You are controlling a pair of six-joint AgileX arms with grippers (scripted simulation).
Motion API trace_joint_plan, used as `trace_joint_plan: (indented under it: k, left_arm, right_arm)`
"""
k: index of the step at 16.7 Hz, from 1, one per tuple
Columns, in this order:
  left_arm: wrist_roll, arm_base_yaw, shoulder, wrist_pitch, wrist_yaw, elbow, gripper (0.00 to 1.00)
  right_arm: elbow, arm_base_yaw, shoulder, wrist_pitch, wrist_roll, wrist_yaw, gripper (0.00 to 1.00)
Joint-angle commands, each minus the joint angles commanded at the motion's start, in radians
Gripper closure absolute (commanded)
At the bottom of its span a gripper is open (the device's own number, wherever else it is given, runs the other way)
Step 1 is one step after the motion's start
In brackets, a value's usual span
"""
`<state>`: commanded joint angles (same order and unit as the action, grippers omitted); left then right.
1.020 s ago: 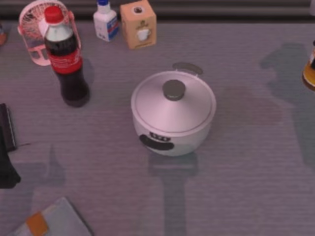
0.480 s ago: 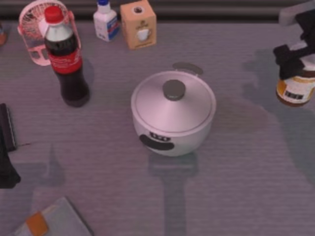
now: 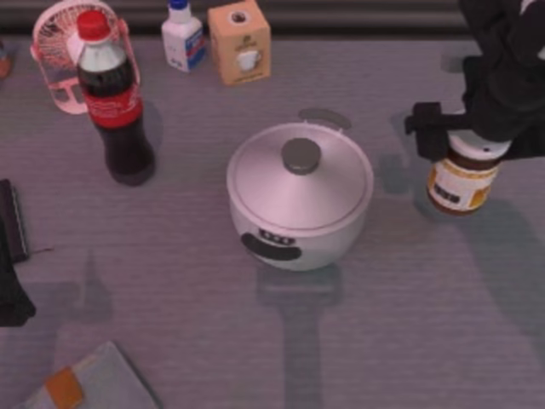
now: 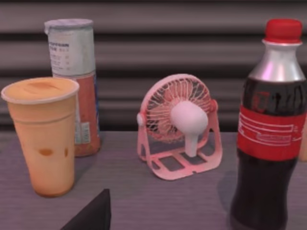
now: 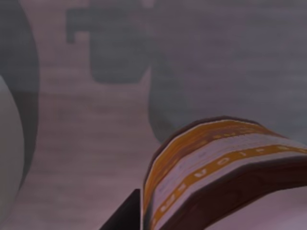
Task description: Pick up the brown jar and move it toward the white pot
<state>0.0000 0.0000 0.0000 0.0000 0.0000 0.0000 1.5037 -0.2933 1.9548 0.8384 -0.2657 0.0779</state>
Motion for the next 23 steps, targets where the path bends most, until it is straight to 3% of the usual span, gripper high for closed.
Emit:
trace_joint_plan:
  k: [3, 8, 15, 19, 23]
  left_arm:
    - [0.0, 0.0, 0.0, 0.0, 0.0, 0.0, 0.0]
    - [0.0, 0.0, 0.0, 0.0, 0.0, 0.0, 0.0]
    - [0.0, 0.0, 0.0, 0.0, 0.0, 0.0, 0.0]
    - [0.0, 0.0, 0.0, 0.0, 0.0, 0.0, 0.0]
    - [0.0, 0.0, 0.0, 0.0, 0.0, 0.0, 0.0]
  right_arm:
    - [-0.025, -0.022, -0.01, -0.02, -0.047, 0.017, 1.0]
    - [-0.024, -0.018, -0.004, -0.021, -0.047, 0.014, 1.0]
    - [-0.1, -0.017, 0.071, -0.176, -0.044, 0.017, 1.0]
    - [-0.105, -0.018, 0.076, -0.187, -0.043, 0.017, 1.0]
    - [-0.105, -0.018, 0.076, -0.187, -0.043, 0.017, 0.7]
